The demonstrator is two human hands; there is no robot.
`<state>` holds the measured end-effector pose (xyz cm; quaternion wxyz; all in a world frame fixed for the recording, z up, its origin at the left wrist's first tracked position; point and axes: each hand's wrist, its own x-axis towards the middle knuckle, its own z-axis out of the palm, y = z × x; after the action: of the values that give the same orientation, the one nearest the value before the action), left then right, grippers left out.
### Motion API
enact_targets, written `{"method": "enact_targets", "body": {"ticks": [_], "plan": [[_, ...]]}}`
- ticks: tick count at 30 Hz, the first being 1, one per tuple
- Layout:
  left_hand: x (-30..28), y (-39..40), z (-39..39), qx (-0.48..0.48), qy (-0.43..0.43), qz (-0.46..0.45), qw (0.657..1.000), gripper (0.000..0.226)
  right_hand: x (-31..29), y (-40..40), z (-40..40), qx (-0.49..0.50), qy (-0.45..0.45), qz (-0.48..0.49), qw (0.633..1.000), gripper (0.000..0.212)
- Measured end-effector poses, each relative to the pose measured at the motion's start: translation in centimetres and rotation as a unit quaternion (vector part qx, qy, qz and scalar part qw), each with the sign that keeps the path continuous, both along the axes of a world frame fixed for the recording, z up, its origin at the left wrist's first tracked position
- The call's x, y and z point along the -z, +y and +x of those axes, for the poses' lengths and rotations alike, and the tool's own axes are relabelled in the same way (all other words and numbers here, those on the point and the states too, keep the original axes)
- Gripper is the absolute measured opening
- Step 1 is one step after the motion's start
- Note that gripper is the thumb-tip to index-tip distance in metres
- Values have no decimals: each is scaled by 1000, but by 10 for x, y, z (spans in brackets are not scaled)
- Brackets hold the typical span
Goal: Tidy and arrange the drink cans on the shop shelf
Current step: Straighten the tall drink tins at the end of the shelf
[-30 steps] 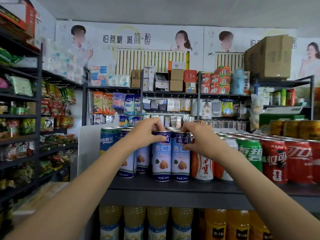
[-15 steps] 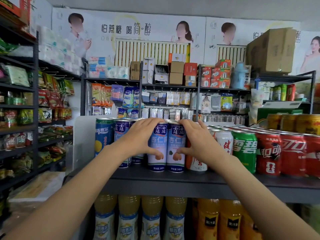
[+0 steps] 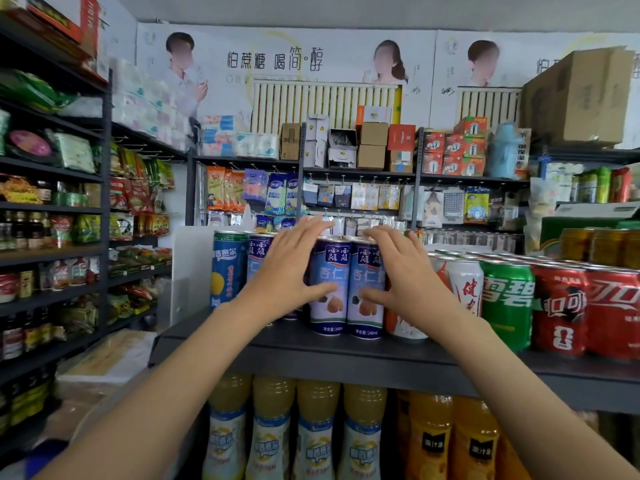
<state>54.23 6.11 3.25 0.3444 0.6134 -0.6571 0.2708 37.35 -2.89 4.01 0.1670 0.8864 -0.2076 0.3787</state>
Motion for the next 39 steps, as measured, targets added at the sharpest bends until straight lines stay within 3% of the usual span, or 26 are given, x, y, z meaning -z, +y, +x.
{"method": "enact_targets", "body": {"ticks": [2,4,7,10,14,17,20,25,29,34,39], "plan": [[-4,13,12,-3,50,-92,995,71,0,13,5,-51,-54,-11,997,75],[-10,25,28,-26,90,-128,987,64,-3,27,20,-88,-62,5,994,67],[-9,37,49,-35,157,-78,984,66,2,41,52,-99,-34,32,994,68],[-2,43,65,-5,218,14,976,75,7,41,79,-49,-14,6,999,69],[-7,40,79,-5,147,49,988,66,-2,38,94,44,11,-24,999,62],[-15,32,80,15,181,75,981,41,-9,33,93,87,9,-10,996,55],[-18,22,81,-5,193,63,979,34,-11,31,85,114,-5,19,993,51],[-24,29,94,-35,190,60,979,31,-24,39,87,116,-11,-29,993,45],[-29,39,106,-72,171,76,980,32,-35,42,105,149,65,-62,985,39],[-32,41,108,-51,193,92,975,36,-34,40,135,177,122,-67,974,17],[-30,40,107,-37,203,87,974,37,-33,34,144,189,110,-100,971,18]]}}
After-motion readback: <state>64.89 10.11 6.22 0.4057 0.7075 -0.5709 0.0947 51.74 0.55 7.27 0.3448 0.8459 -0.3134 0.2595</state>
